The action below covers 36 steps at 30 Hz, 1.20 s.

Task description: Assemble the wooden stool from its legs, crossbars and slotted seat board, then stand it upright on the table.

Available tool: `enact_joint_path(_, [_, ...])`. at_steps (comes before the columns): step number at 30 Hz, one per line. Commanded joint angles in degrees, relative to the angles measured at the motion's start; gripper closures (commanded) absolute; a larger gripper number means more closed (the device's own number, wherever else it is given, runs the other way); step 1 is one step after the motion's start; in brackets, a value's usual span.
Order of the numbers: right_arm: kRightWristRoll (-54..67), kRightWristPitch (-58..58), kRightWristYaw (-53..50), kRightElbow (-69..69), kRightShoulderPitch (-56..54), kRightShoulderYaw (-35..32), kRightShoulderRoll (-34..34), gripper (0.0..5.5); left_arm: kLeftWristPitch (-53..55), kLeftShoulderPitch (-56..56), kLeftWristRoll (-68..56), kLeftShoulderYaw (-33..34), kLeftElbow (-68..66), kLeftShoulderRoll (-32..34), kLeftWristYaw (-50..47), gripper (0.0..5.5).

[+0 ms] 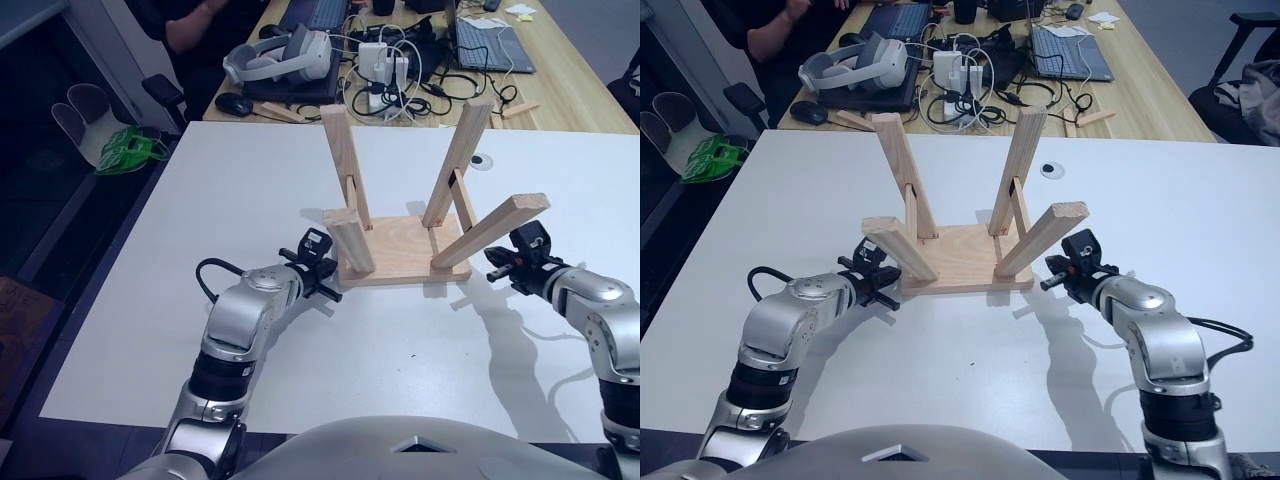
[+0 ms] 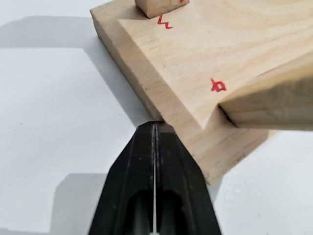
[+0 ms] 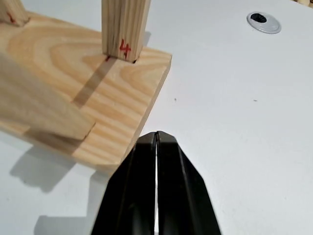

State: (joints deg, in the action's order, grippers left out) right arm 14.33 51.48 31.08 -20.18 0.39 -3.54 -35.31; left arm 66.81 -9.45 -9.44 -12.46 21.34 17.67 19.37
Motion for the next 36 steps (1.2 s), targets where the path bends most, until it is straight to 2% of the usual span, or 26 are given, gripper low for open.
enact_joint_path(1, [0.7, -4.4, 5.9, 3.0, 1.9, 1.2, -3.9, 5.50, 0.1, -0.1, 0.9, -0.4, 1.8, 3.4, 0.0, 5.46])
enact_joint_path(6, [1.9, -14.7, 16.7, 12.2, 0.7, 0.2, -8.1, 5.50, 0.0, 1.0, 0.8, -2.5, 4.6, 6.9, 1.2, 5.46])
enact_joint_path(9, [0.3, -19.3, 19.4, 19.5, -1.7, 1.5, -9.3, 5.50, -0.2, 1.4, 0.8, -3.6, 3.5, 6.7, 1.2, 5.46])
enact_joint_path(13, [-1.1, -21.0, 20.6, 22.0, -3.5, 4.2, -8.5, 5.50, -0.1, 2.2, 0.8, -5.3, 3.0, 7.0, 1.4, 5.46])
enact_joint_path(27, [-4.9, -12.8, 20.0, 25.1, -12.7, 12.4, -5.9, 5.50, 0.9, 1.4, -0.3, -6.1, 3.0, 5.6, 1.1, 5.46])
enact_joint_path(36, [-2.3, -3.8, 20.6, 22.7, -14.8, 13.9, -4.2, 5.50, 1.8, 0.4, -1.4, -5.5, 3.2, 5.4, 1.6, 5.46])
